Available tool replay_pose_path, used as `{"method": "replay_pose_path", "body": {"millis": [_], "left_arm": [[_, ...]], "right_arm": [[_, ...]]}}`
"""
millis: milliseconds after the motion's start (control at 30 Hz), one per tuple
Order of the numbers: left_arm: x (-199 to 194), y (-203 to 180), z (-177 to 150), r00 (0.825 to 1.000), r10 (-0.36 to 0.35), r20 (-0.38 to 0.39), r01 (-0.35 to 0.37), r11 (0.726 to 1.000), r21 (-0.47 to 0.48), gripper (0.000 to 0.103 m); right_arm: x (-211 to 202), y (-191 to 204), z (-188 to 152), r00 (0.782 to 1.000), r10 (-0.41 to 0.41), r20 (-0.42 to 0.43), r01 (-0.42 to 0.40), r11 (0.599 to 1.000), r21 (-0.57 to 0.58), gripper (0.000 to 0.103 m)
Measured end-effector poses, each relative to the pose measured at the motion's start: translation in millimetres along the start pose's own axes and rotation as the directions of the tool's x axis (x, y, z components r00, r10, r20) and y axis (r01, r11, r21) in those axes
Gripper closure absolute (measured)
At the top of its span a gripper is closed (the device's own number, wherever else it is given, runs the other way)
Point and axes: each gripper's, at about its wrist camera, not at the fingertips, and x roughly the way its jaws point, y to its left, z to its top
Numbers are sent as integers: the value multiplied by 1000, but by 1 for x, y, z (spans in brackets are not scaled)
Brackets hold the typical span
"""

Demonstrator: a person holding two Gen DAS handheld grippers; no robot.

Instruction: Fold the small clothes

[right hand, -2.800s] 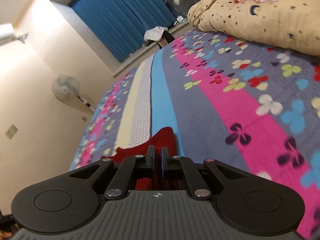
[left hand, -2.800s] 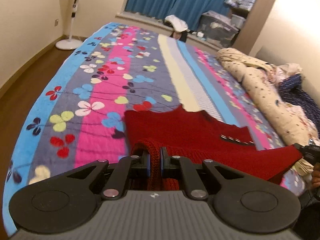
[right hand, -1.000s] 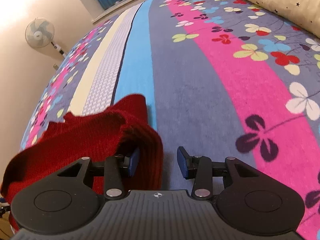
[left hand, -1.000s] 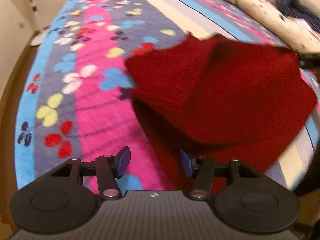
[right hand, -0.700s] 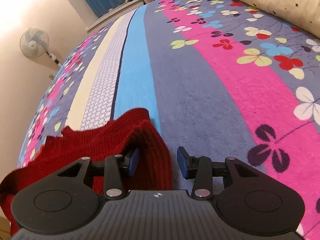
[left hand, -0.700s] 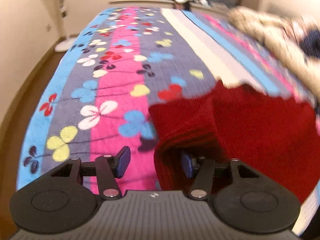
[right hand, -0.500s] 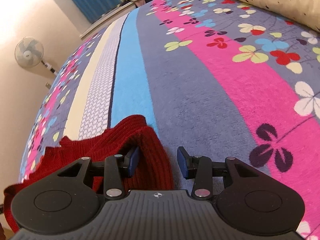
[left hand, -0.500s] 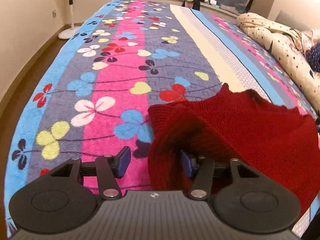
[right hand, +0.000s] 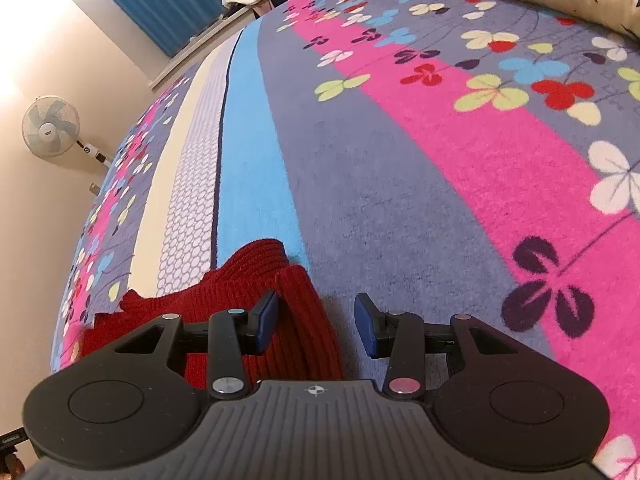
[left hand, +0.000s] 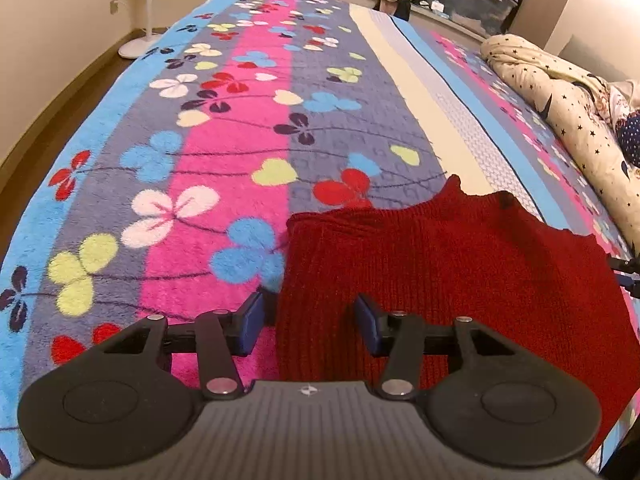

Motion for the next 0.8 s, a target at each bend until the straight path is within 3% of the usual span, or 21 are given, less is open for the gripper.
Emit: {"method": "replay_pose_path", "body": {"millis": [233,267,333,367,400,433,467,533,633,700,733,767,800], "left_arm": [[2,-2,0,1000,-9,-2,9,1000,-8,57],[2,-3,1,1000,-11,-1,11,1000,-5,61],[2,-5,1,1000,-15,4,15,1000,6,80],[1,-6,1,1000,-14,11,13,1000,14,89],[-1,-7,1,1000,-14,21,13,1000,26,90],[-4,-9,1,999,-15,35,13,999,44,91],[-9,-11,2,998,-10,57,6,998,64,91],[-21,-11,5,992,-5,127,-5,997,76,92],[-46,-6,12,960,9,280,-18,999,31,92],[-59,-7,14,924,45,379,-54,998,13,92],[-61,-9,16,907,78,415,-88,996,6,92],[-60,-10,18,899,100,427,-109,994,-5,92],[-56,-9,20,898,116,424,-120,993,-17,92]], "right_arm": [[-1,3,-3,999,37,-37,-38,999,-25,57],[1,3,-4,998,40,-51,-41,999,-27,53],[2,3,-5,997,42,-71,-44,998,-36,52],[2,4,-6,996,42,-74,-46,998,-45,56],[1,7,-7,996,45,-72,-50,997,-62,62],[-1,9,-7,997,52,-62,-57,995,-79,84],[-5,13,-7,998,46,-39,-49,994,-99,91],[-16,20,-6,999,31,35,-26,991,-131,93],[-46,32,2,973,112,200,-84,986,-143,94],[-66,45,3,929,183,323,-123,973,-197,94],[-72,50,3,910,189,369,-111,968,-223,94],[-73,54,4,898,180,402,-90,969,-231,94],[-71,53,7,899,165,406,-81,973,-217,94]]}}
